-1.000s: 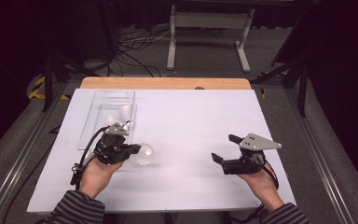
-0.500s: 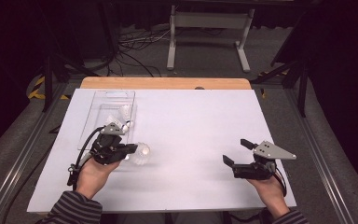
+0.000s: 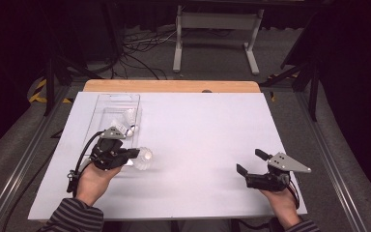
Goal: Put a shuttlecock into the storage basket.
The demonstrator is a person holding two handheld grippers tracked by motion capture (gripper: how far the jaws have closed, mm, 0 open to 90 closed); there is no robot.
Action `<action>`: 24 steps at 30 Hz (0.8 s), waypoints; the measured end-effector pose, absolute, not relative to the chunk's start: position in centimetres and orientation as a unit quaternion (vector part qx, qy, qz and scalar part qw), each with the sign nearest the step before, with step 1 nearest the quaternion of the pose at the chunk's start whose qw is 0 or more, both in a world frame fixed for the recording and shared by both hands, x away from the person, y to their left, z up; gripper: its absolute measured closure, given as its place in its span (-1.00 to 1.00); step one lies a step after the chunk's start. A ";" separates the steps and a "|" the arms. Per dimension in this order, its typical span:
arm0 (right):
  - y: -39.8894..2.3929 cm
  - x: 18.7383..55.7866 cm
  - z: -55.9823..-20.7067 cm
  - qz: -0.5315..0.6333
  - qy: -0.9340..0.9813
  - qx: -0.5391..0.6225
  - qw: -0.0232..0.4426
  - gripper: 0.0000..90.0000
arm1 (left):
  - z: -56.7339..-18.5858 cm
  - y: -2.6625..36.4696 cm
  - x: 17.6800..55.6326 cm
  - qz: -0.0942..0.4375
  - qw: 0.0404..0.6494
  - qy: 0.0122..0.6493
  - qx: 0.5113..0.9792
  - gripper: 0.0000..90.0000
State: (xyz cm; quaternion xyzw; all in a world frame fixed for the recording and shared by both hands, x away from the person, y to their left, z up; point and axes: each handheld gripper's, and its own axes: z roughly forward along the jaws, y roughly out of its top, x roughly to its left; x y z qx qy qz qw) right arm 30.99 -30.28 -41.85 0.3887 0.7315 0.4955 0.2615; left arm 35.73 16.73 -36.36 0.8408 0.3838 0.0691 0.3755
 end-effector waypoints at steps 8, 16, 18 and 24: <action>-30.6 31.3 -42.7 0.489 0.729 0.399 0.265 -0.77 | -36.1 17.6 35.7 0.073 0.378 0.391 0.836 1.00; -30.5 31.3 -43.5 0.472 0.737 0.407 0.261 -0.77 | -35.7 18.4 35.5 0.078 0.388 0.394 0.830 1.00; -30.4 31.4 -43.5 0.467 0.740 0.406 0.262 -0.77 | -35.7 18.7 35.5 0.085 0.387 0.394 0.829 1.00; -30.7 31.4 -43.5 0.468 0.729 0.421 0.269 -0.76 | -35.4 19.8 35.3 0.089 0.394 0.399 0.823 1.00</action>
